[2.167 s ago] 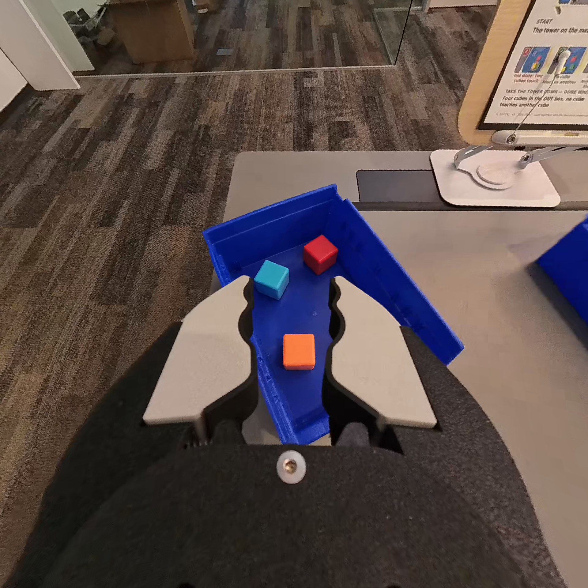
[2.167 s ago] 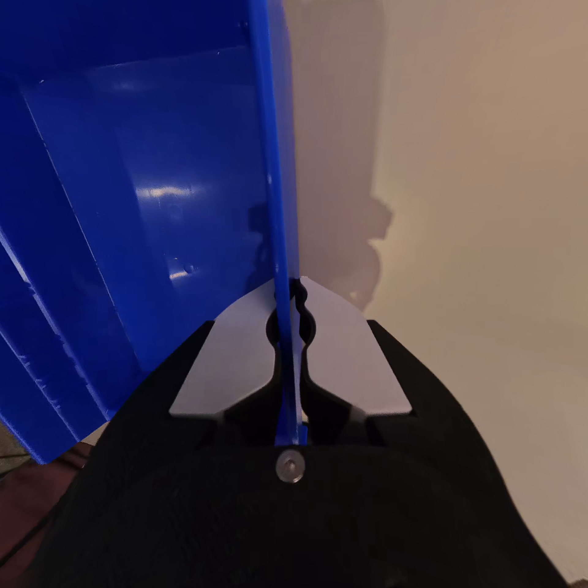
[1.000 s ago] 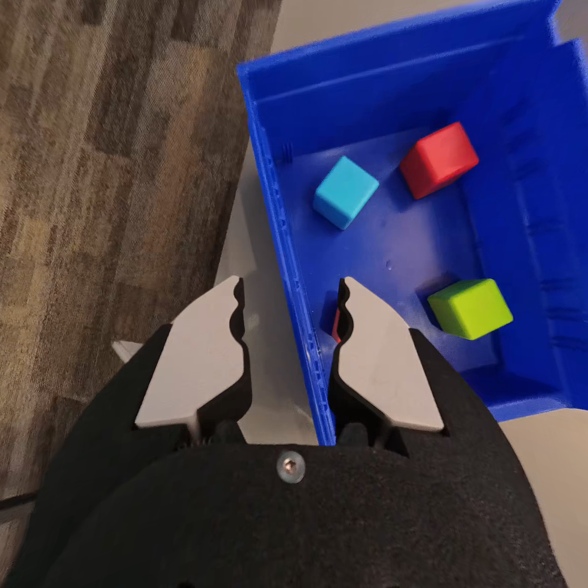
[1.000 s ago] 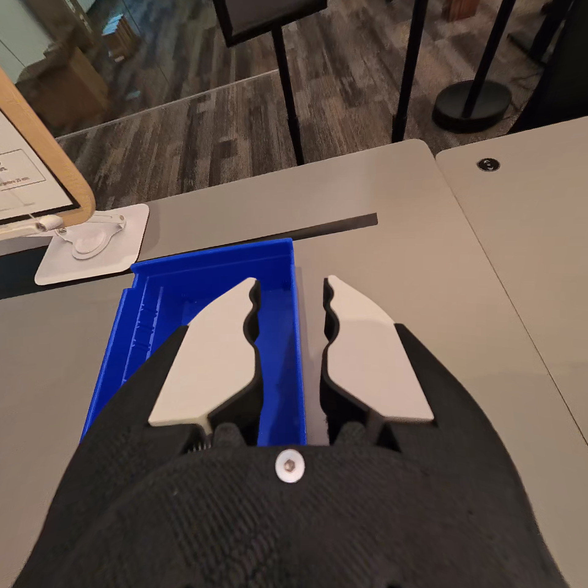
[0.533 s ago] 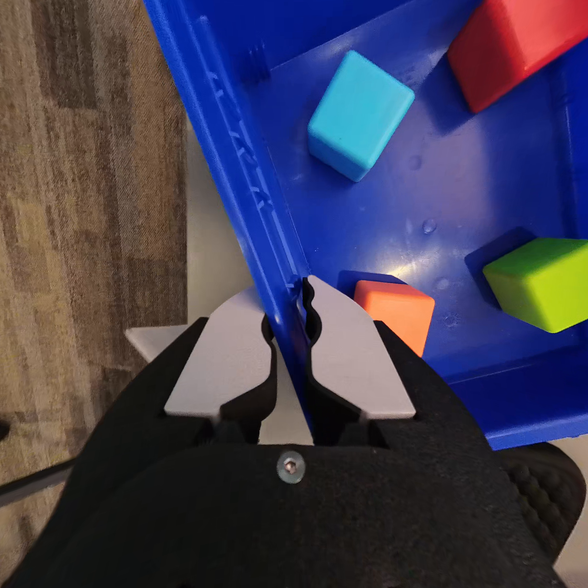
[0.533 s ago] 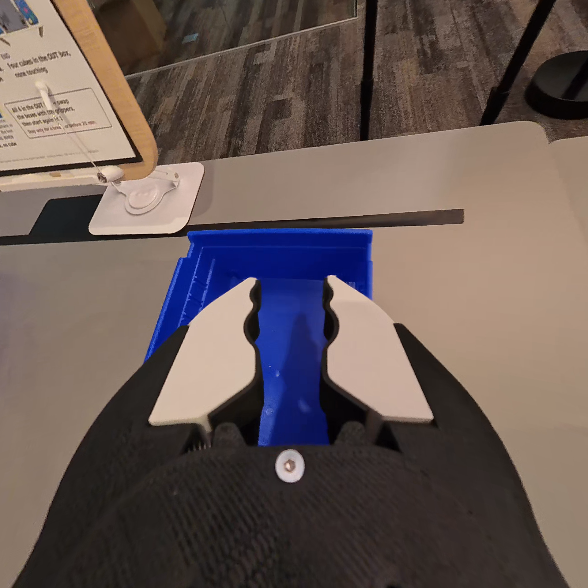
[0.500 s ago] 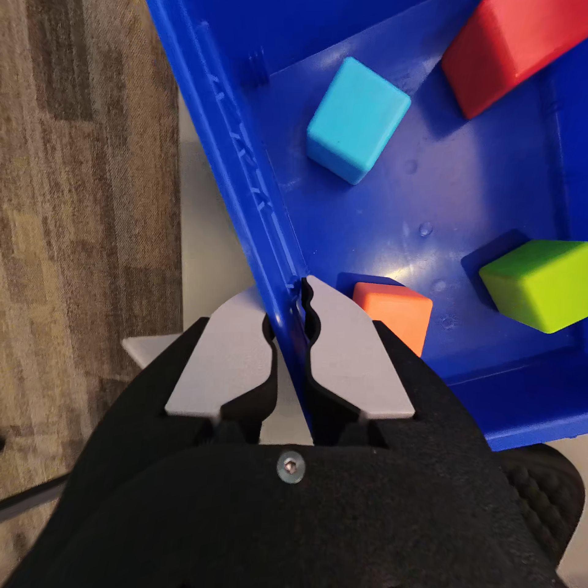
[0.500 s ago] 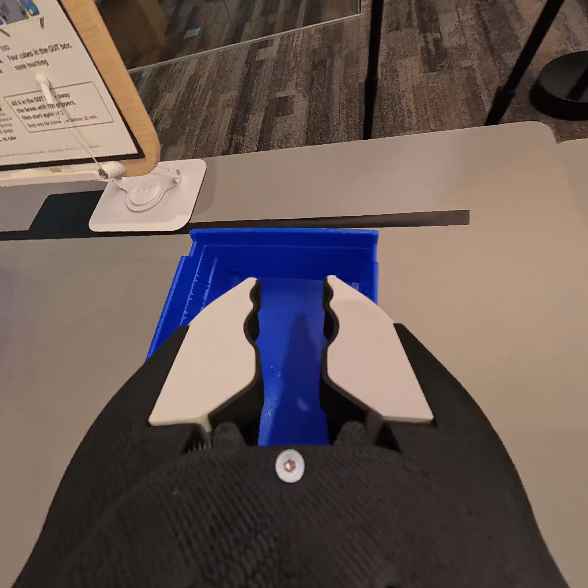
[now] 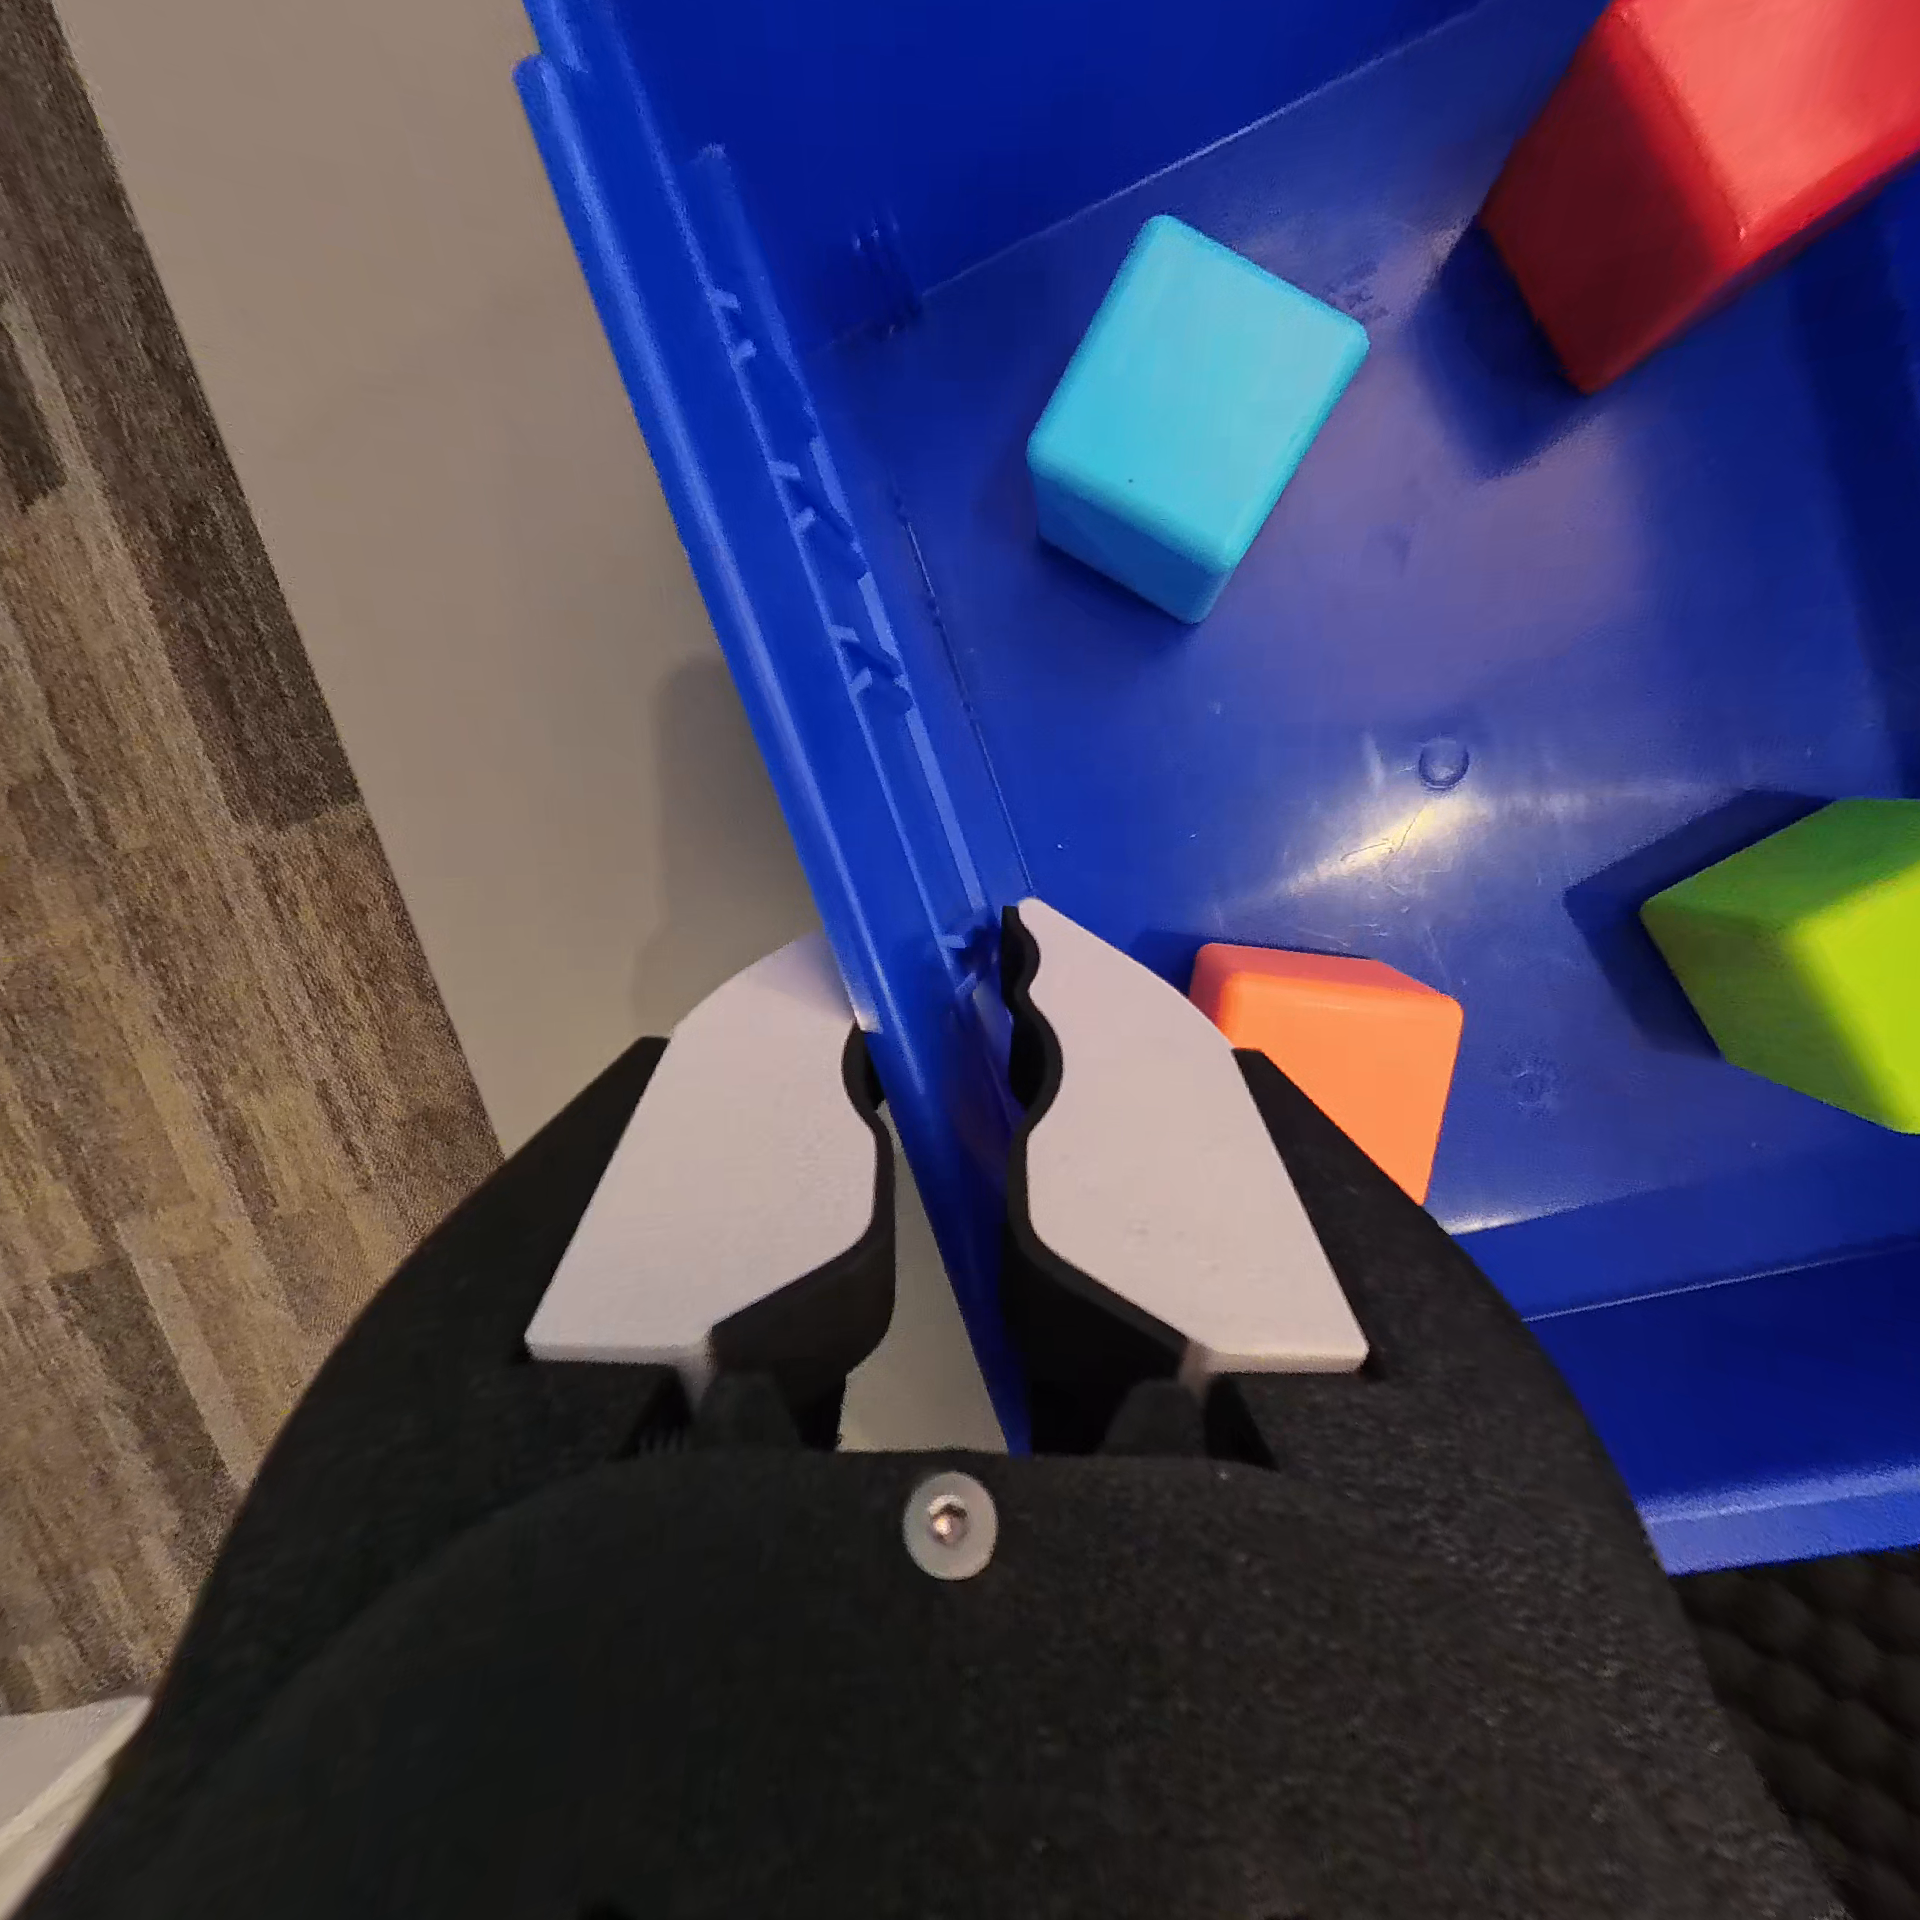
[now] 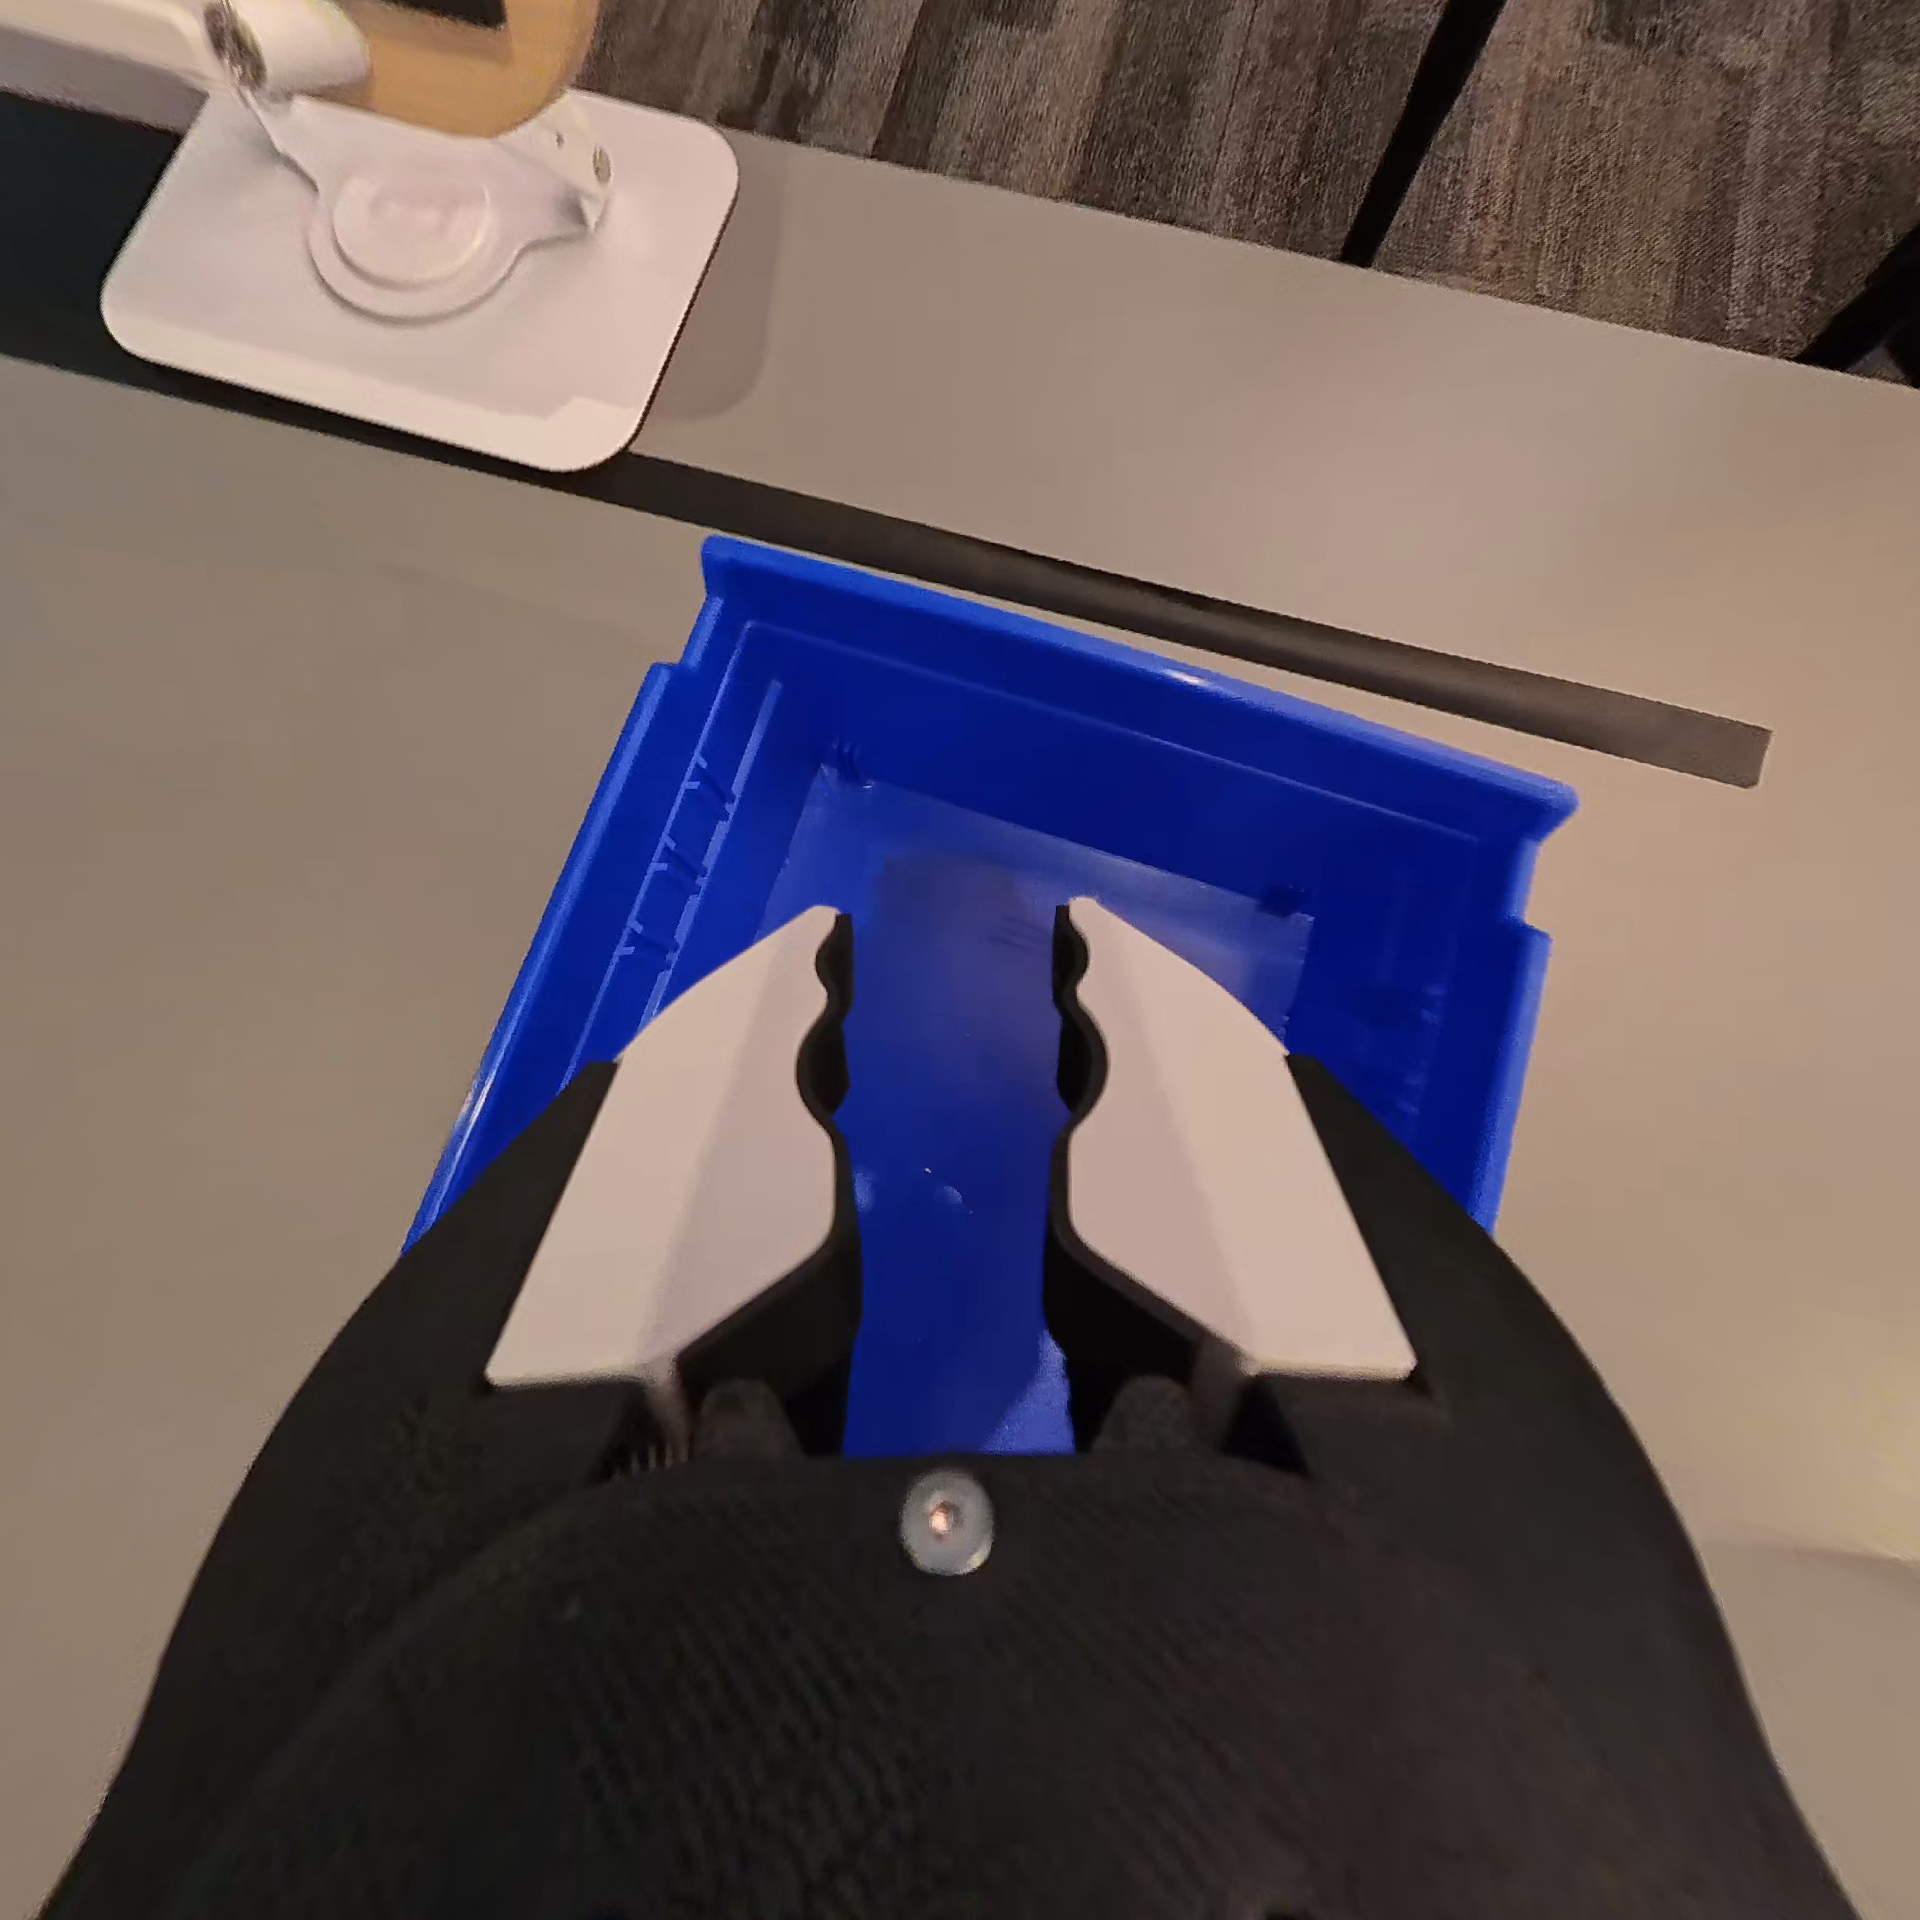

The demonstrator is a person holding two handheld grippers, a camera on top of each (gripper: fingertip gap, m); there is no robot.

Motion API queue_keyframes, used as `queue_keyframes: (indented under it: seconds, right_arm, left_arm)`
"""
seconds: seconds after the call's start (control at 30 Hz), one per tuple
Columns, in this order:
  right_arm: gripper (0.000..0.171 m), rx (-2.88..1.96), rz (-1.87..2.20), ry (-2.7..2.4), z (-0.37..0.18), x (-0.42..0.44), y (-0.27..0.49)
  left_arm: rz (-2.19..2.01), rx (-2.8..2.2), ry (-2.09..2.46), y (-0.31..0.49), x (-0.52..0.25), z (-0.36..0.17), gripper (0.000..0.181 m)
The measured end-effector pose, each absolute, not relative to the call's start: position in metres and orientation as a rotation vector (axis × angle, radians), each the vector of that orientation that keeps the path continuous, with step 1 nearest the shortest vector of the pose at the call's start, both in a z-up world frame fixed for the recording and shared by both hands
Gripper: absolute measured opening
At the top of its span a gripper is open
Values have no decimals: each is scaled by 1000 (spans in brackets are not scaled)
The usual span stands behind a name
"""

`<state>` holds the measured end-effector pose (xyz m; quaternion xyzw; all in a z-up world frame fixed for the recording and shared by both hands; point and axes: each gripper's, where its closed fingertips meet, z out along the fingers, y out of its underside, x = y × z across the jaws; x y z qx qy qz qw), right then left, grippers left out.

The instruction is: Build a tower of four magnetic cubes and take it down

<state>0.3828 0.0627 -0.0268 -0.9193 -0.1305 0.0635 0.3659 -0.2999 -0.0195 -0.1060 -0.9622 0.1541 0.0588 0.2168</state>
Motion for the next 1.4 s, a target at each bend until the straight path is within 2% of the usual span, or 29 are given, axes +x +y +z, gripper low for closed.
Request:
queue_keyframes:
  seconds: [0.2, 0.27, 0.37, 0.47, 0.53, 0.67, 0.77, 1.0, 1.4]
  right_arm:
    - [39, -2386, 138, -392, -36, 372, 64]
    - [39, -2386, 131, -395, -37, 372, 65]
    - [39, -2373, 124, -392, -35, 374, 66]
    - [39, -2365, 133, -386, -33, 376, 66]
    - [39, -2366, 136, -385, -34, 377, 66]
    - [40, -2379, 133, -393, -37, 377, 66]
    - [39, -2381, 134, -400, -37, 376, 65]
    - [39, -2392, 148, -408, -40, 375, 64]
    - [40, -2401, 145, -436, -47, 371, 66]
  left_arm:
    - [188, -2656, 438, -19, -301, -106, 20]
    - [171, -2620, 407, -16, -299, -100, 31]
    - [121, -2475, 338, -11, -294, -62, 46]
    - [-85, -2270, 588, -27, -242, -17, 49]
    - [-187, -2170, 838, -46, -198, -7, 54]
    - [-167, -2076, 1365, -70, -138, -41, 50]
    - [-151, -2199, 1538, -76, -124, -78, 52]
    - [-23, -2380, 1614, -72, -138, -120, 59]
    - [-10, -2449, 1667, -73, -143, -141, 53]
